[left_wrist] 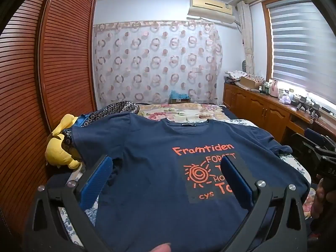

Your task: Fold small clothes

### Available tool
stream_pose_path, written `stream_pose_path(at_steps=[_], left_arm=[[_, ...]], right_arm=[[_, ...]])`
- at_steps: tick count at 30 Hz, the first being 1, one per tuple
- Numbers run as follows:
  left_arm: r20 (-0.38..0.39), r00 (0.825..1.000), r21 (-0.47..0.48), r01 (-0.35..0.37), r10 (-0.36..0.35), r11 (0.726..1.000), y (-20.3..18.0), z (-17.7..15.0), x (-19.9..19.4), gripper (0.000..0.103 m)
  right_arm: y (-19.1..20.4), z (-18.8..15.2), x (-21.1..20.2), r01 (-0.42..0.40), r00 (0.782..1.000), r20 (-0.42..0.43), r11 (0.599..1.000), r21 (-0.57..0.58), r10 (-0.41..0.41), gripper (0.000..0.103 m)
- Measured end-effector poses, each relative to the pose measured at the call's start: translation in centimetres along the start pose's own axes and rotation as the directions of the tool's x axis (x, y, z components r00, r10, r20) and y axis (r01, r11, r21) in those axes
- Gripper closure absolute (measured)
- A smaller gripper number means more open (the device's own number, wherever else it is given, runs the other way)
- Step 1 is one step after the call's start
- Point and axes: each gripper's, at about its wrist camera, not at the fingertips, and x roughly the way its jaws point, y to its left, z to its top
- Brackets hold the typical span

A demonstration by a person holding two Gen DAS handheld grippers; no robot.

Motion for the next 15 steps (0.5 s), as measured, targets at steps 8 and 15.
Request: stream_pose_path(at_steps=[8, 15], left_arm=[[0.000, 1.000, -0.011, 0.004, -0.004, 1.000, 0.11, -0.01, -0.04, 0.000], [0.000, 1.000, -0.010, 0.004, -0.004, 1.000, 0.07, -0.01, -0.06, 0.000]], right_arm=[[0.13, -0.03, 0.12, 0.003, 1.000, 0.003, 1.000, -0.002, -0.003, 0.000], [0.24, 0.08, -0.04, 0.002, 1.000, 0.009, 1.000, -0.005, -0.002, 0.000]])
